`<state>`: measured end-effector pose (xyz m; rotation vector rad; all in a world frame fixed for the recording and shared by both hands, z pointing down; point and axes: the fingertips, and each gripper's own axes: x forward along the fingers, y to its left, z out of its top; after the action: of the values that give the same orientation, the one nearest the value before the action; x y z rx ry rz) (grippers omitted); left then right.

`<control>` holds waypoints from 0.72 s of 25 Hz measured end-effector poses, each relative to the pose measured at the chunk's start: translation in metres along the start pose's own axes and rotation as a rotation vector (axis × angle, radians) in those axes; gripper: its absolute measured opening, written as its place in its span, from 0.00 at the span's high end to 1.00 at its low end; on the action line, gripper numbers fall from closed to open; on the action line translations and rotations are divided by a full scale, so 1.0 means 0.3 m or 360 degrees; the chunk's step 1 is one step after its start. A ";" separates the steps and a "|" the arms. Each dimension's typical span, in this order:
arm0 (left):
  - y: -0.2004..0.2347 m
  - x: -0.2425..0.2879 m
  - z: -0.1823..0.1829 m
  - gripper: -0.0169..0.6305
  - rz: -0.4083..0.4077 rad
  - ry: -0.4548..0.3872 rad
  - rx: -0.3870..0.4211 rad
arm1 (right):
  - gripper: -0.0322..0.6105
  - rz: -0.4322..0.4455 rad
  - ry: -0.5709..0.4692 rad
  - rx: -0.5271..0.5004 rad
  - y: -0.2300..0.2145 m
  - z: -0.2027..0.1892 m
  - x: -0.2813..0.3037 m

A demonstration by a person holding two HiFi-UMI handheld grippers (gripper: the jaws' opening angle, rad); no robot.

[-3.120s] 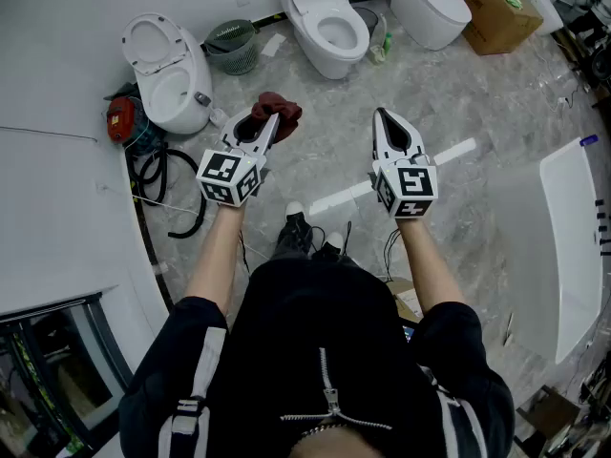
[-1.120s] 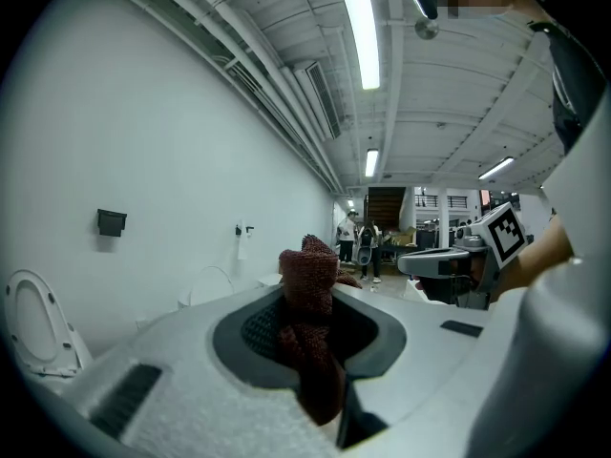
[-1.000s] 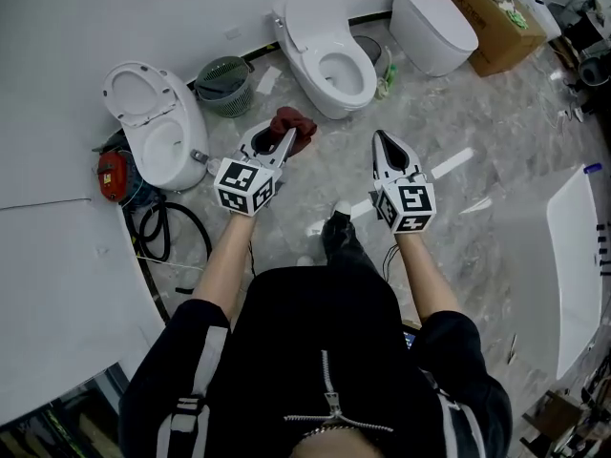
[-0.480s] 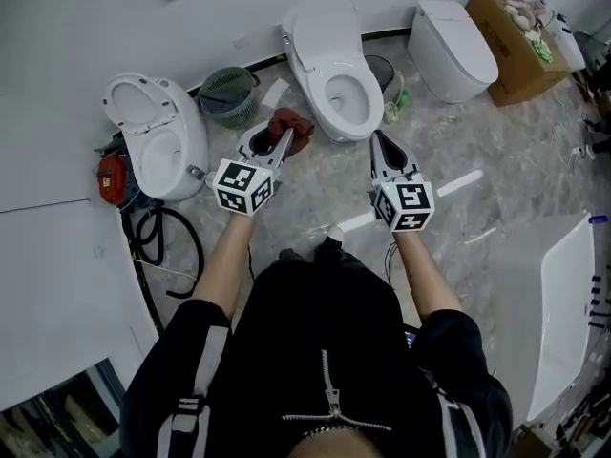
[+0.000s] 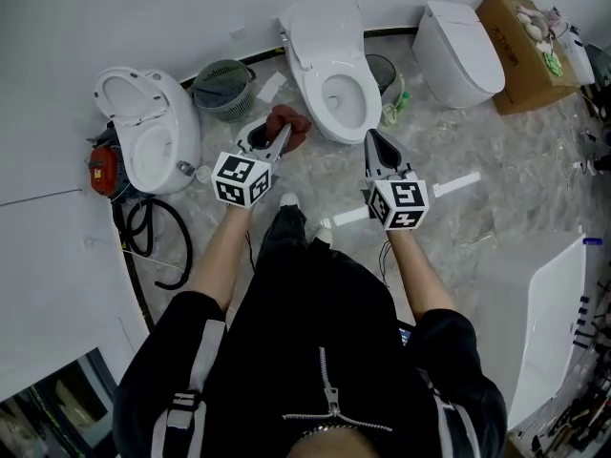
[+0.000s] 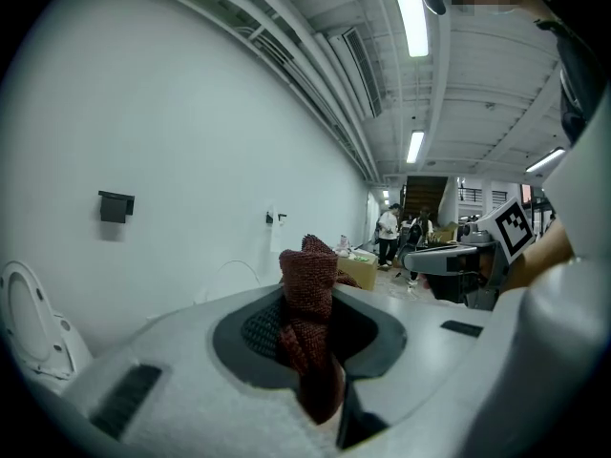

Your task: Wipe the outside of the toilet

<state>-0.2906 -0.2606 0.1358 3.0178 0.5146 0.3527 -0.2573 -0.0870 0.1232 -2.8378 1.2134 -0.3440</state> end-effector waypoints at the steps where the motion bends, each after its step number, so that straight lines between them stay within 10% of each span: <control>1: 0.015 0.015 0.002 0.86 0.0003 0.0003 -0.0002 | 0.95 0.0005 0.0005 0.0002 -0.004 -0.001 0.015; 18: 0.389 0.246 -0.014 0.86 -0.0005 0.0080 -0.0052 | 0.95 0.0060 0.0135 -0.0044 -0.034 -0.009 0.439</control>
<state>-0.1864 -0.3458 0.1669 2.9830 0.5123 0.4335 -0.1625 -0.1743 0.1516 -2.8462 1.2948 -0.4536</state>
